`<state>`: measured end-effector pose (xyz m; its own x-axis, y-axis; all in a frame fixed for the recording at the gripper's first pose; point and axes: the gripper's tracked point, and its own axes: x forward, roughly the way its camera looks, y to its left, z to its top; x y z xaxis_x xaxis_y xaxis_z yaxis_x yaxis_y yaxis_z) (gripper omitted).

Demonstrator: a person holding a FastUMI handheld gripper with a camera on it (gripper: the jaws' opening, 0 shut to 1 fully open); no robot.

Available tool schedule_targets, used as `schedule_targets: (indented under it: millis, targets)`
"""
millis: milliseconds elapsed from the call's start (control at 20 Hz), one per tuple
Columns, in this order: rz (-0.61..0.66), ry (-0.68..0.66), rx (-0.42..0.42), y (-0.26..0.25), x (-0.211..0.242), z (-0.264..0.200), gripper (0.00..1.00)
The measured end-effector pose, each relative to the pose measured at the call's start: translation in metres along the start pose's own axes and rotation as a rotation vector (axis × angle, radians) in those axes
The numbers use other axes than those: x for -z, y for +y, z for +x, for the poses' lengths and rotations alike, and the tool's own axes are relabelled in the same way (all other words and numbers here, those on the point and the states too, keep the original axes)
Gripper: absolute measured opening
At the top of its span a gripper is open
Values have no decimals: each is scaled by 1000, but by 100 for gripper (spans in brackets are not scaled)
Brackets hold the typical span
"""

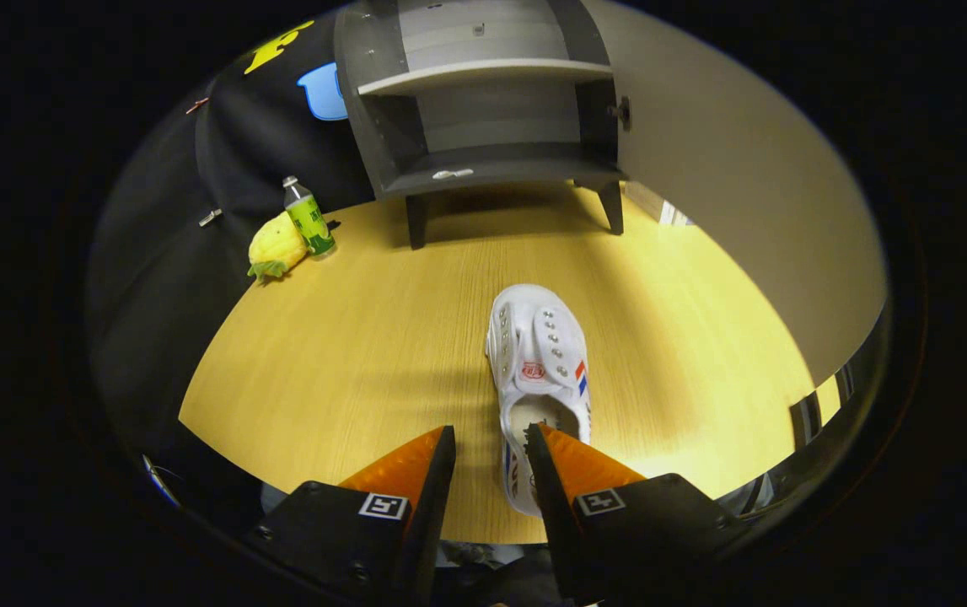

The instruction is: Open the shoe cabinet door, grab the shoes and put them into the shoe cabinet, then close the shoe cabinet door.

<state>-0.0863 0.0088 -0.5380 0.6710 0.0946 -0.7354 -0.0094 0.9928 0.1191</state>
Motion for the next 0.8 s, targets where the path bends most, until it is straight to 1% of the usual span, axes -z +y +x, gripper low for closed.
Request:
schedule_targets:
  millis: [250, 350, 450, 550, 600, 650, 700, 800]
  targets:
    - [-10, -109, 14, 1, -14, 40, 58]
    - [-2, -182, 40, 0, -27, 54, 58]
    - [1, -240, 78, -4, -36, 64, 54]
    - [-27, -298, 112, -17, -46, 75, 54]
    - [-35, -312, 100, -12, -44, 69, 44]
    - [-34, -303, 70, -6, -43, 78, 35]
    - [-37, -304, 52, -4, -46, 74, 25]
    - [-45, -287, 38, -6, -49, 77, 6]
